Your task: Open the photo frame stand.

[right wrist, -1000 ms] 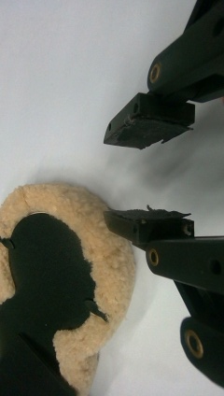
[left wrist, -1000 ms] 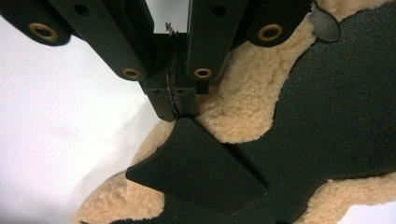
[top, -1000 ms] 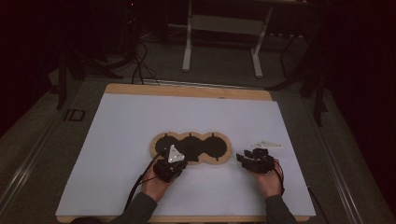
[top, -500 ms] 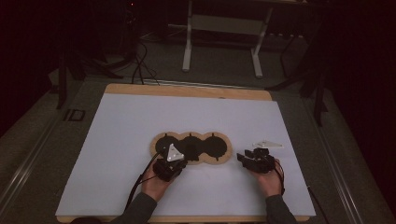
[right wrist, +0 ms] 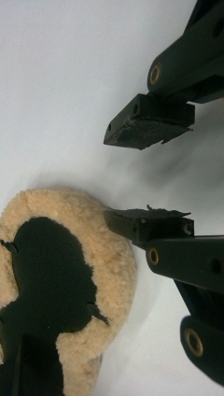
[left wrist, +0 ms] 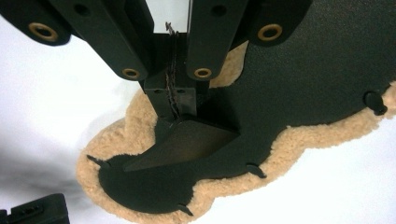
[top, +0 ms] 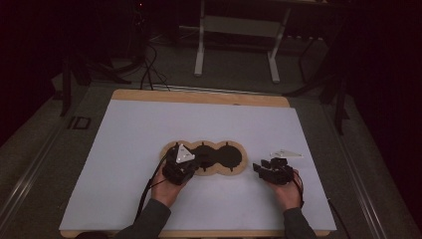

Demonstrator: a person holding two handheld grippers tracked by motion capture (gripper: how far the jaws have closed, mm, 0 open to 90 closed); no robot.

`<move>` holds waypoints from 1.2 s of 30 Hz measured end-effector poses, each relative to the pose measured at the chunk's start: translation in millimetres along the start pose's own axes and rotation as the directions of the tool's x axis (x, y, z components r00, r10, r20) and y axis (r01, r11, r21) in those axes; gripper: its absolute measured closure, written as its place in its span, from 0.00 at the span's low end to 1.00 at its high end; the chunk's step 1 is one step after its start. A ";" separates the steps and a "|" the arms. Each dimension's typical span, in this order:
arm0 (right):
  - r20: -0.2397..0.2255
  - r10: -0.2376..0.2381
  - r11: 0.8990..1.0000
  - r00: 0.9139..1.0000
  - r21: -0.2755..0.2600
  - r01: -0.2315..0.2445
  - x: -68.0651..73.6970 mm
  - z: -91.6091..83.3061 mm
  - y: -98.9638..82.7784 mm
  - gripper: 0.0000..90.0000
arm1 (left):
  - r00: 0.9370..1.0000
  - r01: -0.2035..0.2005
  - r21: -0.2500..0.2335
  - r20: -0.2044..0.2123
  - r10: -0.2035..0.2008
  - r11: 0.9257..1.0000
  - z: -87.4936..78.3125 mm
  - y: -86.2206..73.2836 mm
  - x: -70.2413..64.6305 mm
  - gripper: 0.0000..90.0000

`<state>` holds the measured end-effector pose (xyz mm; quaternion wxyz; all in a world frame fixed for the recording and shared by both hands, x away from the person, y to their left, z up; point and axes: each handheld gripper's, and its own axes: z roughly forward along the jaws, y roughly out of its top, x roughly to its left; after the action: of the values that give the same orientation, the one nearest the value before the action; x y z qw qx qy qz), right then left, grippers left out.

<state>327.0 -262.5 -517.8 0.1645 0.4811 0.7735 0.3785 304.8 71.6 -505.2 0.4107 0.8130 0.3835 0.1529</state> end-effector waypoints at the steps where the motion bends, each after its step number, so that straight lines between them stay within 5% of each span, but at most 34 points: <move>1: 0.000 0.001 1.000 1.000 0.000 -0.001 -0.1 -0.1 0.0 0.63 | 1.000 0.001 0.002 0.001 -0.001 1.000 0.0 0.9 0.7 1.00; 13: -0.001 0.006 1.000 1.000 0.000 -0.006 -0.8 -0.3 -0.2 0.63 | 1.000 -0.001 0.031 0.016 0.001 1.000 1.1 0.2 -1.3 0.94; 23: -0.001 0.007 1.000 1.000 -0.001 -0.007 -1.0 -0.6 -0.3 0.63 | 0.995 -0.041 0.007 0.093 0.040 0.999 -8.7 1.7 -11.2 0.81; 30: 0.000 0.010 1.000 1.000 -0.004 -0.010 -1.4 -0.5 -0.4 0.63 | 0.991 -0.093 -0.017 0.096 0.094 0.996 -13.7 8.7 -14.2 0.77; 36: 0.002 0.011 1.000 1.000 -0.005 -0.011 -1.4 -0.8 -0.3 0.62 | 0.991 -0.119 -0.017 0.055 0.120 0.993 -12.2 19.4 -12.8 0.70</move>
<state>327.0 -264.2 -517.6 0.1643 0.4855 0.7697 0.3806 299.2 61.6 -481.6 0.4170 0.8354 0.3217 0.1572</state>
